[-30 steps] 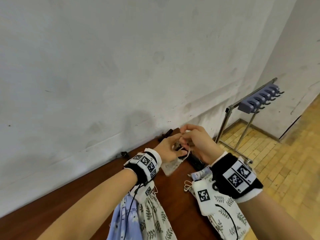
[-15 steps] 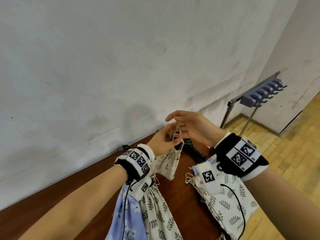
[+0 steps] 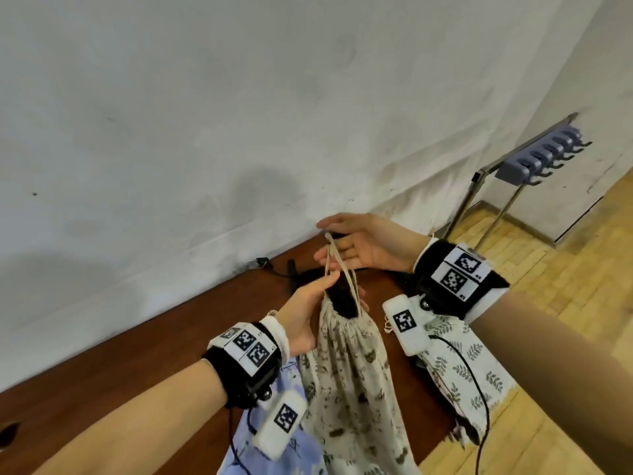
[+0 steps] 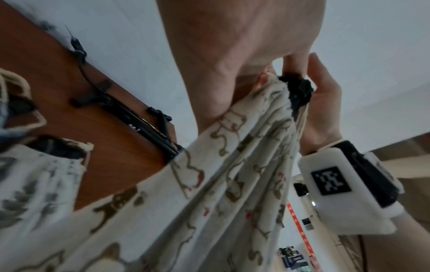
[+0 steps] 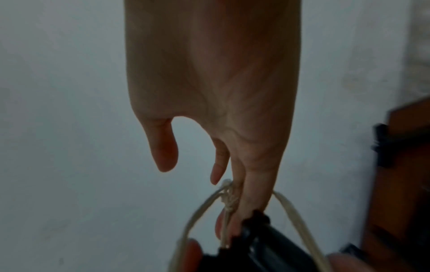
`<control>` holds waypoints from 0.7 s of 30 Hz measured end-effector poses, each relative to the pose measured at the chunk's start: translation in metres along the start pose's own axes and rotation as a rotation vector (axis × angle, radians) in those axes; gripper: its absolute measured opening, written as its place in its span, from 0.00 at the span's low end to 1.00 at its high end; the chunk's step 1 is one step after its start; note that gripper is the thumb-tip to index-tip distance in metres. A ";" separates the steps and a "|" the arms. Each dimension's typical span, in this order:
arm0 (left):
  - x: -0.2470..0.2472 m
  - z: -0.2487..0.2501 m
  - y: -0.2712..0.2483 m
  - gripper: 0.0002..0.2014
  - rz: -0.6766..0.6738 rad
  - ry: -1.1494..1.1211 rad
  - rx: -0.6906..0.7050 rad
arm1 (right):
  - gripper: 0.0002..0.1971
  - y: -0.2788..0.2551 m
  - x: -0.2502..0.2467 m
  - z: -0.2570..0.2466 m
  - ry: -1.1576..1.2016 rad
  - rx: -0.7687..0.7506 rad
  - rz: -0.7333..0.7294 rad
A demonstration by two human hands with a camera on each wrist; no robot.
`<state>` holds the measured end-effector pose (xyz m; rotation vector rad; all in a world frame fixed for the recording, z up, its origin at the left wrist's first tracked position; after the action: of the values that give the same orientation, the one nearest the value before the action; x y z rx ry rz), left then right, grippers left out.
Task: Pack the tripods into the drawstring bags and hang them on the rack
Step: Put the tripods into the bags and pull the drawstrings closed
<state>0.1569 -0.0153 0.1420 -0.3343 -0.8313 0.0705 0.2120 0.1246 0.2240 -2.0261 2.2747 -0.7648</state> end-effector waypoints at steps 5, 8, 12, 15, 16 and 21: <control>-0.059 -0.023 -0.006 0.18 0.120 -0.046 -0.122 | 0.23 0.036 -0.005 0.061 0.138 0.152 0.051; -0.090 -0.015 -0.001 0.20 0.209 -0.093 -0.117 | 0.23 0.061 -0.013 0.090 0.215 0.157 0.136; -0.114 -0.004 0.013 0.19 0.342 -0.011 -0.112 | 0.20 0.091 -0.011 0.112 0.280 0.165 0.238; -0.129 -0.005 0.029 0.19 0.431 0.046 -0.142 | 0.23 0.100 -0.013 0.124 0.175 0.244 0.288; -0.134 -0.004 0.032 0.18 0.488 0.090 -0.146 | 0.23 0.099 -0.016 0.128 0.135 0.289 0.283; -0.181 -0.009 0.045 0.18 0.740 0.318 -0.205 | 0.17 0.067 -0.045 0.147 0.112 0.393 0.323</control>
<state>0.0443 -0.0099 -0.0065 -0.8129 -0.3653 0.6090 0.2029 0.1180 0.0566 -1.4397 2.2024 -1.2002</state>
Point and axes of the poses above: each hand's wrist, its own y-axis towards the middle knuckle, its own x-axis out of the palm, z = x × y, the point moved 2 cm from there along y, towards the middle knuckle, and after that the axes turned 6 degrees about -z, right-handed, at the moved point
